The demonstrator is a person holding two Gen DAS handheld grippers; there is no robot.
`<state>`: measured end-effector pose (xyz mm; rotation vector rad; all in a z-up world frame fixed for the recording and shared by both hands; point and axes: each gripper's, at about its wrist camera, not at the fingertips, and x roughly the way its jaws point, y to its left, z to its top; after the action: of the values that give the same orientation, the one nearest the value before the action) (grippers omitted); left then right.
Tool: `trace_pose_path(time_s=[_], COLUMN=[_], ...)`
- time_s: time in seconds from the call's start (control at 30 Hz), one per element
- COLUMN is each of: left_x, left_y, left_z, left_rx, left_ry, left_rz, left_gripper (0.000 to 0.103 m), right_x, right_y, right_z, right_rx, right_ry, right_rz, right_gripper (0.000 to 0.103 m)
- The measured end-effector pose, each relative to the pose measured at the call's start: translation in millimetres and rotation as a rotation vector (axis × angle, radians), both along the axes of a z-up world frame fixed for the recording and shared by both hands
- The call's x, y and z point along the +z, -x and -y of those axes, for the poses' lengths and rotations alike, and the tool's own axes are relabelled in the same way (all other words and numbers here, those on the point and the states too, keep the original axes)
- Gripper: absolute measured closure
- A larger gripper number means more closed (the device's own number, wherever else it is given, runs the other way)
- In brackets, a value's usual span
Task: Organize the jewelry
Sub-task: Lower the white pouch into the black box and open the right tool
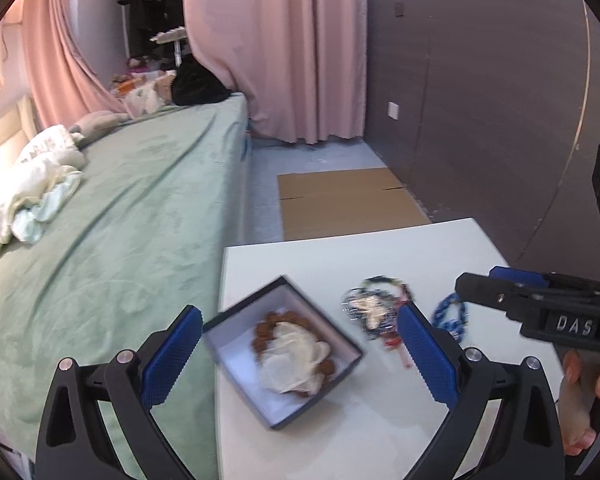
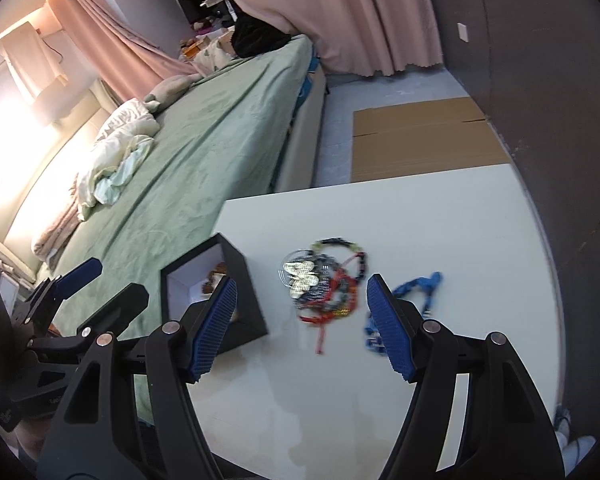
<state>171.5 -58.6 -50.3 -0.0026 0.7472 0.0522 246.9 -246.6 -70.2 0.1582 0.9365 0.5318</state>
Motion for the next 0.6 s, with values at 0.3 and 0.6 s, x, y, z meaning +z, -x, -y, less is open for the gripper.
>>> trace_pose_path(time_s=[0.3, 0.6], left_x=[-16, -39], left_y=[-26, -44], left_z=[42, 65], left_rx=[-0.084, -0.131], left_ry=[0.058, 0.152], left_rz=[-0.036, -0.086], left_gripper=[0.017, 0.033], right_x=[2, 4], right_y=[-5, -7], right_z=[41, 66], right_rx=[-0.083, -0.132], right_ry=[0.055, 0.077], right_rz=[0.014, 0.03], right_gripper=[0.035, 0.035])
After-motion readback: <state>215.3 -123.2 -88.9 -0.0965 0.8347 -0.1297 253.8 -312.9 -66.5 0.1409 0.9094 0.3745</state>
